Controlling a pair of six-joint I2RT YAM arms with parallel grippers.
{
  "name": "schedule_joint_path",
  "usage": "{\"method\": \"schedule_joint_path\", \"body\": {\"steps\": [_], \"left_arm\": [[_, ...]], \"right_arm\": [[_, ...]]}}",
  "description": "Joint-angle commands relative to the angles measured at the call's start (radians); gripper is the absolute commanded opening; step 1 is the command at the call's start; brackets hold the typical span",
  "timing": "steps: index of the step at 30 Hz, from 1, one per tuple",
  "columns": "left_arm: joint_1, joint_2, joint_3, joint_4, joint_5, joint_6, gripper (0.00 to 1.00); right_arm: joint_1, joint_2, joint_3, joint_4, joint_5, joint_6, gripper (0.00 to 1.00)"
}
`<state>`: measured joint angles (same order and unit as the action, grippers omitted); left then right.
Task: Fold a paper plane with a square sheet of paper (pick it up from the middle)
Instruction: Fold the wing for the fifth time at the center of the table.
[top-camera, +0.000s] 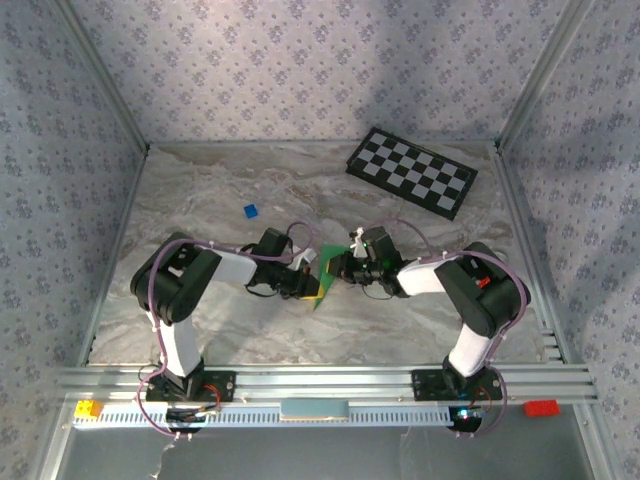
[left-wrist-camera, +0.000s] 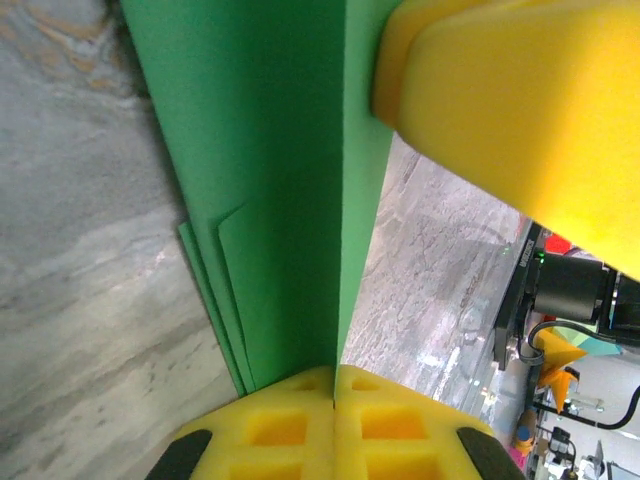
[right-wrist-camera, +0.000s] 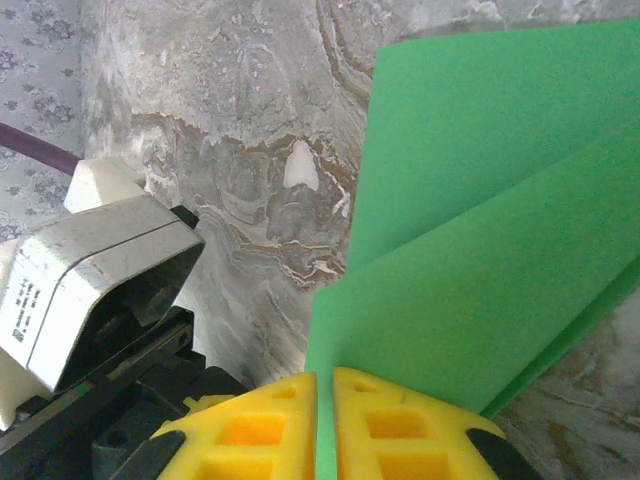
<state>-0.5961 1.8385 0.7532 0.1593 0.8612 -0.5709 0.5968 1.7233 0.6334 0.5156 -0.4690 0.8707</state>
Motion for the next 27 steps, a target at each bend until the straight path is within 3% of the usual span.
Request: {"method": "schedule_joint_path", "body": {"steps": [1, 22, 27], "left_arm": [[0.01, 0.029, -0.032, -0.012, -0.02, -0.014, 0.0], [0.034, 0.049, -0.067, -0.008, -0.052, -0.051, 0.0], [0.034, 0.049, -0.058, -0.049, -0.075, -0.03, 0.0]], "right_arm": [[-0.005, 0.022, 0.029, 0.017, -0.026, -0.015, 0.13], [-0.024, 0.105, 0.06, 0.03, -0.045, -0.005, 0.14], [-0.022, 0.137, 0.105, -0.084, -0.026, -0.002, 0.14]]}}
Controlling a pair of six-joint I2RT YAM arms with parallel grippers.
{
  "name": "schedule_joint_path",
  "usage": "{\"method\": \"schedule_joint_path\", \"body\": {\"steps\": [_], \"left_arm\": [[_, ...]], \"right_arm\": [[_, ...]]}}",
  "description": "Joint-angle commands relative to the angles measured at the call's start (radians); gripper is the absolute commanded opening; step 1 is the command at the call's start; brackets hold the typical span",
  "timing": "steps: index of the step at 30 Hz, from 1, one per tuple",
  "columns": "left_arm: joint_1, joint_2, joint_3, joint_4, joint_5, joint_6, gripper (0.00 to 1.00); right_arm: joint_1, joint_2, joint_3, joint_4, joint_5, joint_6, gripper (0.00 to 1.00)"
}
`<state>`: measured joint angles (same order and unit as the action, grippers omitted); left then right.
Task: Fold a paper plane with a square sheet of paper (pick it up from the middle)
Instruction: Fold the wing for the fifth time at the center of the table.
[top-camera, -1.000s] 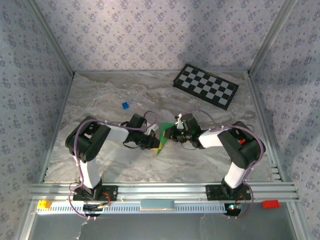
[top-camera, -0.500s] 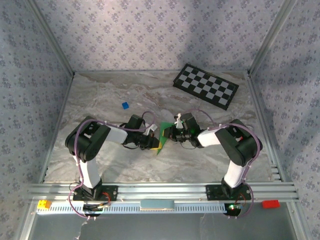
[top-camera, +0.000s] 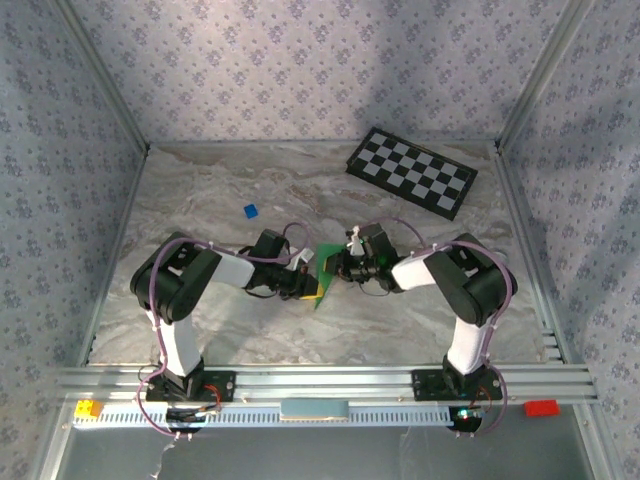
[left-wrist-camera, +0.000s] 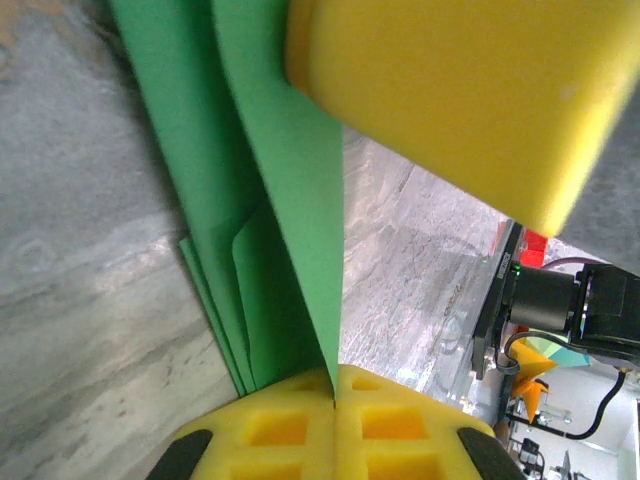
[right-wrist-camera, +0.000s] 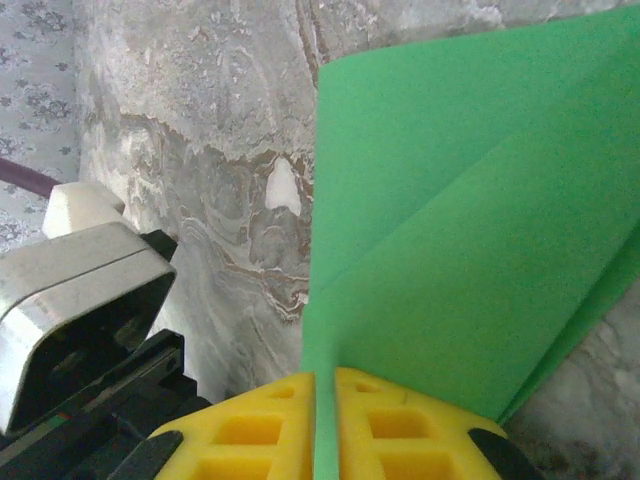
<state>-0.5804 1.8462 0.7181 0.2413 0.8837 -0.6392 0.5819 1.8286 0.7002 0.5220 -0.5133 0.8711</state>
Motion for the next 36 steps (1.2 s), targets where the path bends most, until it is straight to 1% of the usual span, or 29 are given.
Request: {"method": "schedule_joint_path", "body": {"steps": [1, 4, 6, 12, 15, 18, 23, 29, 32, 36], "left_arm": [[0.019, 0.038, -0.022, -0.142, -0.103, 0.043, 0.02], [0.018, 0.014, -0.011, -0.17, -0.103, 0.057, 0.09], [0.017, -0.008, -0.002, -0.193, -0.103, 0.065, 0.13], [0.012, -0.062, 0.023, -0.241, -0.091, 0.08, 0.14], [0.01, -0.074, 0.027, -0.246, -0.085, 0.079, 0.12], [0.005, -0.086, 0.03, -0.242, -0.069, 0.08, 0.07], [0.0, -0.085, 0.03, -0.285, -0.066, 0.115, 0.0], [0.0, -0.073, 0.013, -0.34, -0.06, 0.167, 0.0], [-0.004, -0.073, 0.001, -0.337, -0.047, 0.165, 0.02], [-0.013, -0.074, 0.0, -0.356, -0.064, 0.165, 0.01]], "right_arm": [[-0.006, 0.035, 0.044, -0.114, 0.027, -0.003, 0.14], [-0.003, 0.048, 0.063, -0.2, 0.05, 0.003, 0.12], [-0.002, 0.055, 0.06, -0.211, 0.055, 0.007, 0.11], [0.011, 0.051, 0.056, -0.237, 0.073, 0.016, 0.11], [0.02, 0.059, 0.062, -0.234, 0.071, 0.023, 0.11], [0.03, 0.062, 0.064, -0.234, 0.077, 0.034, 0.11], [0.045, 0.053, 0.058, -0.235, 0.104, 0.062, 0.11], [0.065, 0.045, 0.038, -0.231, 0.143, 0.094, 0.11], [0.068, 0.044, 0.026, -0.223, 0.157, 0.106, 0.11], [0.067, 0.042, 0.016, -0.219, 0.158, 0.111, 0.11]]}}
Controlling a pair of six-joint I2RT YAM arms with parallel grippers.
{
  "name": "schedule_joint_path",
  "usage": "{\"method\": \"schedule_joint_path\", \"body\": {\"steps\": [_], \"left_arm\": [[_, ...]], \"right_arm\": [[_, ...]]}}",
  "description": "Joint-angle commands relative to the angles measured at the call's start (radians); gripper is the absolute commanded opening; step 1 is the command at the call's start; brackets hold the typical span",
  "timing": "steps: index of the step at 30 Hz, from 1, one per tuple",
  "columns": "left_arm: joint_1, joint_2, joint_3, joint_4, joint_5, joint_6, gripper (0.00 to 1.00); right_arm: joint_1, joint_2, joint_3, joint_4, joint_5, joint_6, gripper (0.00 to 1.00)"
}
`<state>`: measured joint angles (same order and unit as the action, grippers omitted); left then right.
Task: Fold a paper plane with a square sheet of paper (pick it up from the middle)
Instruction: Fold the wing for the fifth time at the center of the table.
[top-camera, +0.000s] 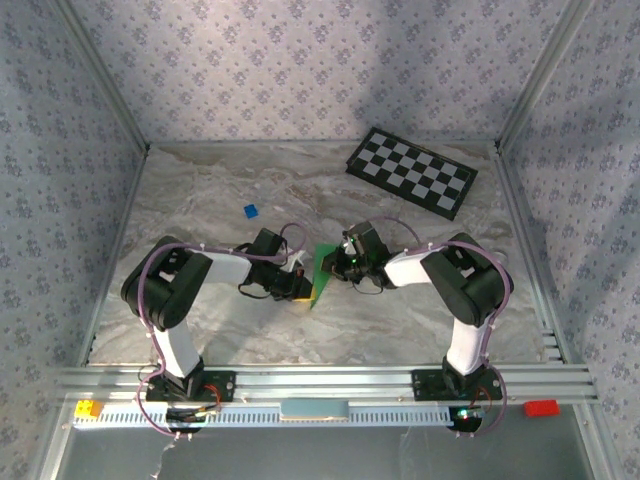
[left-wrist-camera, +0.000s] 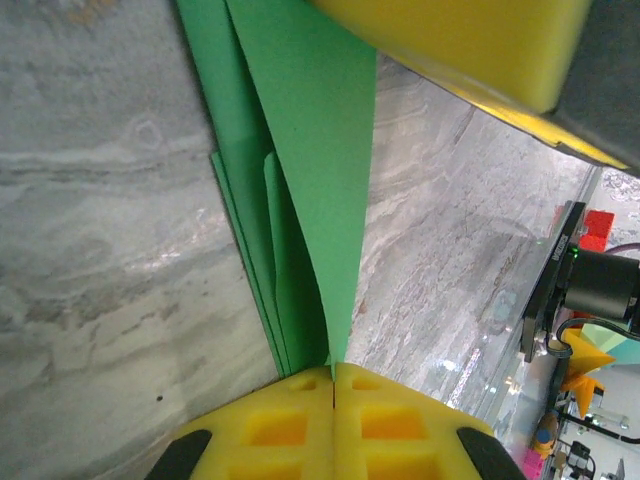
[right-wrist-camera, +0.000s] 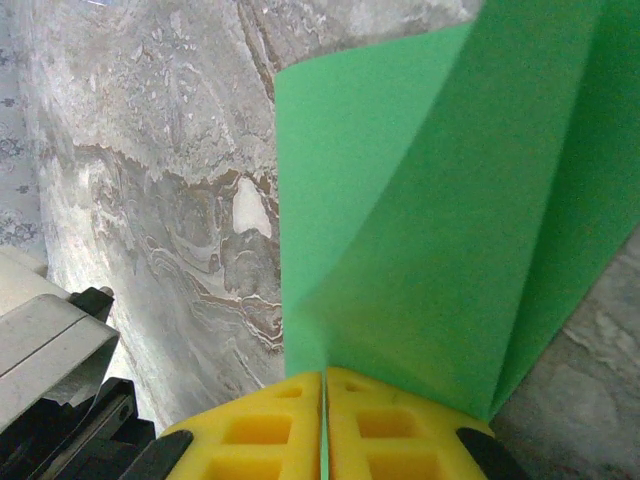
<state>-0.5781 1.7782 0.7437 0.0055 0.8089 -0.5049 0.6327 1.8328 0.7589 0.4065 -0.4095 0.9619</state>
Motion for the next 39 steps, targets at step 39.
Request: {"method": "schedule_joint_path", "body": {"steps": [39], "left_arm": [[-0.041, -0.026, -0.085, -0.159, -0.034, 0.023, 0.07]], "right_arm": [[0.01, 0.047, -0.027, -0.153, 0.058, 0.006, 0.1]]}}
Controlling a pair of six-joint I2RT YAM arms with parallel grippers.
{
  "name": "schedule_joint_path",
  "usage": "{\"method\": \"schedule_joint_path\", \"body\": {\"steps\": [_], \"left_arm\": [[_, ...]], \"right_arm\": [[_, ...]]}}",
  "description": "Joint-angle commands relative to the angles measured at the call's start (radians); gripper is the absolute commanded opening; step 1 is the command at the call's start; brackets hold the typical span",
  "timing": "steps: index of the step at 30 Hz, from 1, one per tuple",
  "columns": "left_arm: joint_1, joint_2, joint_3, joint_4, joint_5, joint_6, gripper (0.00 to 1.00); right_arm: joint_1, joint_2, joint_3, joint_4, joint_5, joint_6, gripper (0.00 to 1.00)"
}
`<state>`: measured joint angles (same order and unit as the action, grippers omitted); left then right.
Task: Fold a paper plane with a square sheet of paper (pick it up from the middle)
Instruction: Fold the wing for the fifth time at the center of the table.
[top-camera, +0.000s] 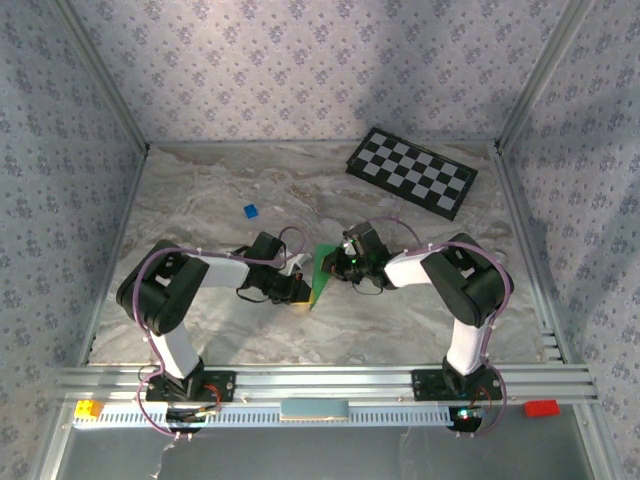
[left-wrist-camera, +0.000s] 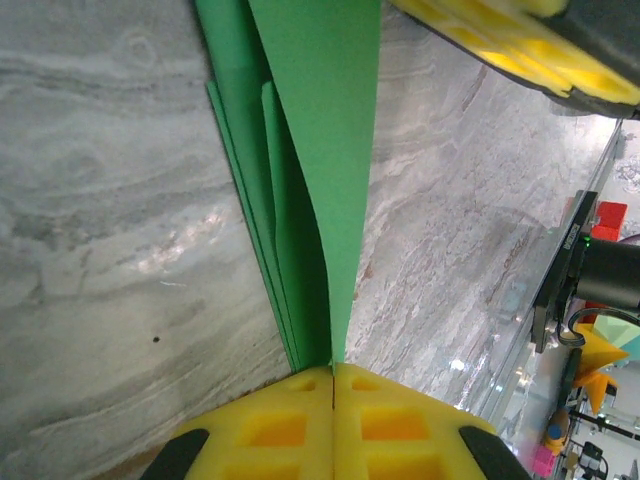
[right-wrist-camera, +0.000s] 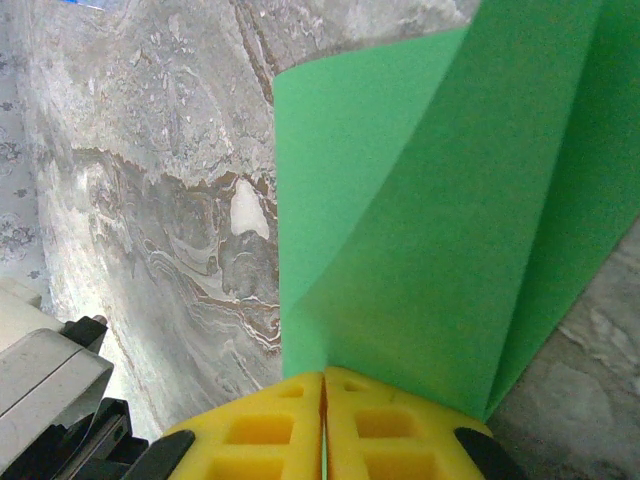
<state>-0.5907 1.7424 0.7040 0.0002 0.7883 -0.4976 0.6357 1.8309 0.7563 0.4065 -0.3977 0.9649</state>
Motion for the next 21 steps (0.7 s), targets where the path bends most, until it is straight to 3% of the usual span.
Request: {"method": "schedule_joint_path", "body": {"steps": [1, 10, 13, 21], "left_arm": [[-0.029, 0.009, -0.044, -0.156, -0.01, 0.018, 0.07], [-0.039, -0.007, -0.057, -0.168, -0.022, 0.01, 0.11], [-0.042, -0.022, -0.07, -0.162, -0.029, 0.008, 0.01], [-0.067, -0.019, -0.058, -0.198, -0.055, 0.023, 0.0]], "right_arm": [[0.005, 0.048, -0.022, -0.149, 0.043, 0.003, 0.1], [0.004, 0.053, -0.011, -0.162, 0.045, 0.001, 0.1], [0.004, 0.054, -0.013, -0.163, 0.043, 0.0, 0.1], [0.003, 0.063, -0.011, -0.167, 0.045, 0.0, 0.1]]}}
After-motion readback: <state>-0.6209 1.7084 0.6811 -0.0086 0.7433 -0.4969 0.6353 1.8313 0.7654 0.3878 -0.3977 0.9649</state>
